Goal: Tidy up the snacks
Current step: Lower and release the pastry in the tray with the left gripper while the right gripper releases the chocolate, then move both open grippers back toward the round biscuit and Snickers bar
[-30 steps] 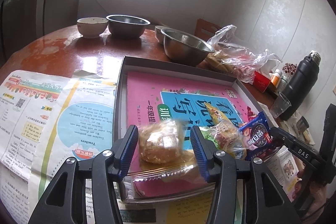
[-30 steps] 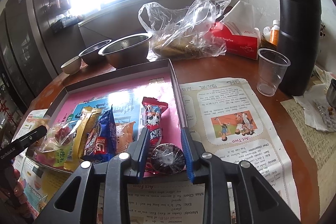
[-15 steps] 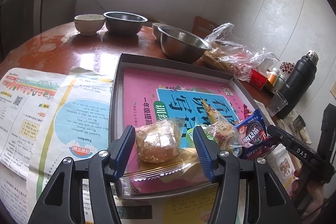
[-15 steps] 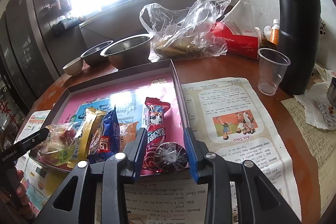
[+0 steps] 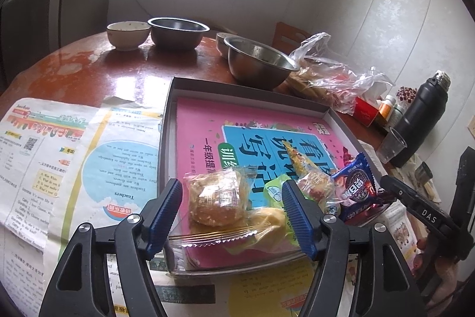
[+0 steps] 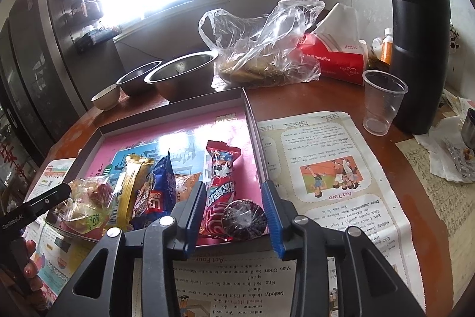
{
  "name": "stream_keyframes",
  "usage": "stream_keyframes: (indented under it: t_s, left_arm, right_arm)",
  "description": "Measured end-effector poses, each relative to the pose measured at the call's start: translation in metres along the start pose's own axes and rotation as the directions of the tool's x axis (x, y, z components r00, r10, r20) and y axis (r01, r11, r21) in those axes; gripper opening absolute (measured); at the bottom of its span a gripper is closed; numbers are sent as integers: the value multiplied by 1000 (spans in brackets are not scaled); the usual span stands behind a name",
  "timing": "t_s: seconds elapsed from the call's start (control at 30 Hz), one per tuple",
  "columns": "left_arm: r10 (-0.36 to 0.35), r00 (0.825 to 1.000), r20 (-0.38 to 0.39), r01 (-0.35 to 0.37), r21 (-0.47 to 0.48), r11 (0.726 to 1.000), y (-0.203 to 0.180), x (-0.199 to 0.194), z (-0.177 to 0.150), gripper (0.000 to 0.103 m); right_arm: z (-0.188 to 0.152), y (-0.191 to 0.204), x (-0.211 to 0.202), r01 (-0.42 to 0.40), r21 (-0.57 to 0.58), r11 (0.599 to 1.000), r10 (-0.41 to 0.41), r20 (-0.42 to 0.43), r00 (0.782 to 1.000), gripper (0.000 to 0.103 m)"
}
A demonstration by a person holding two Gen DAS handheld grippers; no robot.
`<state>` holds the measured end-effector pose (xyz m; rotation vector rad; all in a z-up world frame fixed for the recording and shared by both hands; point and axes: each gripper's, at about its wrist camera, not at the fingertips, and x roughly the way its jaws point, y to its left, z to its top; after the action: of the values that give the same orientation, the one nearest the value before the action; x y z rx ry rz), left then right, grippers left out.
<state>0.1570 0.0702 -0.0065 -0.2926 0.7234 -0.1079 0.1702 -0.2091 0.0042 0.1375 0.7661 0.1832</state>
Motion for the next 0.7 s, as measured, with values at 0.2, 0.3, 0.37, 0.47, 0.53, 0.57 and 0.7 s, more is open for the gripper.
stream_keyframes:
  t_s: [0.2, 0.3, 0.37, 0.47, 0.53, 0.57, 0.7]
  left_arm:
    - [5, 1000, 8, -6, 9, 1000, -2, -4, 1, 72]
    - [5, 1000, 11, -5, 11, 1000, -3, -7, 1, 72]
    - [8, 1000, 12, -8, 14, 1000, -4, -9, 2, 72]
    - [14, 1000, 18, -14, 18, 1000, -6, -12, 2, 74]
    - [19, 1000, 20, -19, 17, 1000, -7, -14, 3, 74]
    - [22, 1000, 19, -23, 17, 1000, -7, -16, 3, 74]
    - [32, 999, 27, -32, 23, 999, -9, -22, 2, 74]
  right_arm:
    - [3, -6, -6, 12, 22, 1000, -13, 21, 1000, 48]
    - [3, -8, -8, 14, 27, 1000, -15, 27, 1000, 48]
    - [3, -8, -9, 13, 26, 1000, -14, 29, 999, 49]
    - [3, -7, -12, 8, 22, 1000, -9, 32, 999, 50]
    - [3, -5, -15, 5, 19, 1000, -6, 38, 999, 52]
    - [4, -4, -17, 3, 16, 1000, -3, 41, 999, 53]
    - [4, -3, -22, -8, 13, 1000, 7, 48, 999, 55]
